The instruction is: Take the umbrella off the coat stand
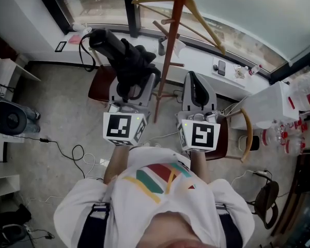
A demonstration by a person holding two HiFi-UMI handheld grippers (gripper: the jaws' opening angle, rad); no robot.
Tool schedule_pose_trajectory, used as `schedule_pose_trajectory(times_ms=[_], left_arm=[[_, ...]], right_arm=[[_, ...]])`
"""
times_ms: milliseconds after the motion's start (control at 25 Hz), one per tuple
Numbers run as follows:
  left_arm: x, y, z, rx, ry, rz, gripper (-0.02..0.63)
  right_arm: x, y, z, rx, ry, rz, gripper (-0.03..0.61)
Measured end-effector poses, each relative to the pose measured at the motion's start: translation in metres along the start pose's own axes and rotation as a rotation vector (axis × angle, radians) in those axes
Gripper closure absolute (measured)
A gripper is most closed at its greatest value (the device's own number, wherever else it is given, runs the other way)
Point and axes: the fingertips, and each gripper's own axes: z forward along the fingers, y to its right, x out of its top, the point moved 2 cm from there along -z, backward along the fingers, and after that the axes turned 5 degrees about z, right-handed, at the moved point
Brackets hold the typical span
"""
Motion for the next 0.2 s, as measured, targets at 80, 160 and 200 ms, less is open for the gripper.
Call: schedule_pose_trajectory(times_ms=[80,160,200], left_arm=[[-0.0002,0.0003,0.0011,-0.003,-0.002,-0.001,0.394],[-0.0005,0.0005,0.0022,-0.005,-0.004,-0.003,0.394],[-0.0007,0.0006,0.0028,-0.007,-0.005,-0.004,0.394]], right_arm=[[-0.0008,-0.0001,0.0012,0.001,-0.004,-0.002,0.578],[-0.0014,-0.0002,0.0026,0.001,-0.008,-0.003,0.578],[-0.0017,-0.0002,0.0032,0.002,-0.009,-0.004,0.578]])
